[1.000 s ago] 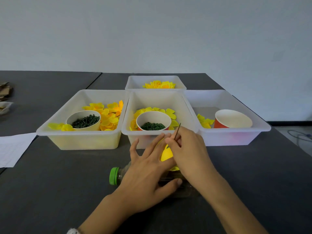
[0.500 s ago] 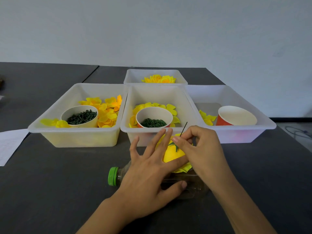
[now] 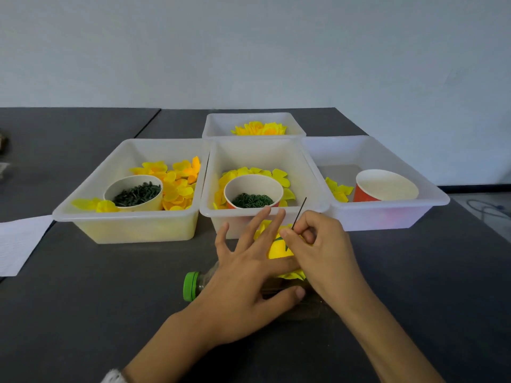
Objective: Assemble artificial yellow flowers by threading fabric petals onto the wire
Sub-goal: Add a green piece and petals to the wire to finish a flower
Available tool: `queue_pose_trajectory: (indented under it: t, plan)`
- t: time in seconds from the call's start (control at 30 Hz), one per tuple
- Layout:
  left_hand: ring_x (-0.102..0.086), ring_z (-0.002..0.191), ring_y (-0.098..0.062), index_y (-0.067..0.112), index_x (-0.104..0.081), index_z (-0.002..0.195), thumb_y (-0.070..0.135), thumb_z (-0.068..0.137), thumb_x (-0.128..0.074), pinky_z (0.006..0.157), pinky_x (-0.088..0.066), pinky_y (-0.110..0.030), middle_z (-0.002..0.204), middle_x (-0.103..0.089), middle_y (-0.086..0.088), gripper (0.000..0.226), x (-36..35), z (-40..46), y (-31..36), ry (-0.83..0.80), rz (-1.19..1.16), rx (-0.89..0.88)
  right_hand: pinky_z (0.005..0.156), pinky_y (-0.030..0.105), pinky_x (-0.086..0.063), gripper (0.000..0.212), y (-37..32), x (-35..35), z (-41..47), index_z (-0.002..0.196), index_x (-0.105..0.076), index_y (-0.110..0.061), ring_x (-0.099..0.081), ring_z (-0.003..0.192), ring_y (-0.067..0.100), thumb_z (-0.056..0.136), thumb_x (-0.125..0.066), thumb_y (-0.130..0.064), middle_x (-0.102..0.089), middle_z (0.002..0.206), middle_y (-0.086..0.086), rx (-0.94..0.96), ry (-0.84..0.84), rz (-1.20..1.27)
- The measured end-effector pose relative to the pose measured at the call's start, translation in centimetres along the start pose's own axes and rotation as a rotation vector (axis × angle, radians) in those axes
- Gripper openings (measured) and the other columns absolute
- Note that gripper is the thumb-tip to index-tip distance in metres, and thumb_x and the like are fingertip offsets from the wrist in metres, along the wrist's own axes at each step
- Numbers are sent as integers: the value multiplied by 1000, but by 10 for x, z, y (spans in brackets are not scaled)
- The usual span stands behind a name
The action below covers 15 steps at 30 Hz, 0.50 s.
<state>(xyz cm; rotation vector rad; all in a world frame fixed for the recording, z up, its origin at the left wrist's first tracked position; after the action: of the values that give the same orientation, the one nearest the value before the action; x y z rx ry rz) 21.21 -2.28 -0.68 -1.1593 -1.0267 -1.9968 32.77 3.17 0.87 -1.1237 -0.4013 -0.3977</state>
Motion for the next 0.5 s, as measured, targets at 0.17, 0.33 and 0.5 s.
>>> queue_pose_trajectory:
  t: [0.17,0.33,0.5]
  plan:
    - [-6,149,2,47,-73,104,53,93,-46,116,11,-55,149,-38,30,30,33,2,-4,94,-389,83,62,29,-35,30,-3,1,0,63,-50,-26,-41,54,6,84,-71,-29,-47,54,-13,19,-17,-23]
    - [-54,123,2,24,-77,99,19,101,-55,91,-46,-17,108,-72,18,23,71,13,-20,419,-605,197,71,15,-42,13,-7,24,-19,88,-62,-28,-55,86,3,93,-58,-17,-56,87,-15,152,103,43]
    - [-60,116,-3,30,-76,106,37,99,-56,104,-44,-34,106,-71,20,22,49,38,-19,142,-481,307,66,10,-43,33,58,56,-58,95,-58,-38,-58,84,-2,92,-52,-5,-61,95,-14,-87,269,87]
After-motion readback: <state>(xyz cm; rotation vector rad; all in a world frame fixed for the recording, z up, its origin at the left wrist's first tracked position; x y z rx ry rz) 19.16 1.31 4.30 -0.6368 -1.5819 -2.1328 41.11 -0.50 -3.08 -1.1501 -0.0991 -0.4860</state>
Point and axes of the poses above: each hand's wrist, its own z-axis towards the middle knuckle, its own x-axis out of the back of the hand, y = z × x, the point moved 7 cm from there along z, towards the middle knuckle
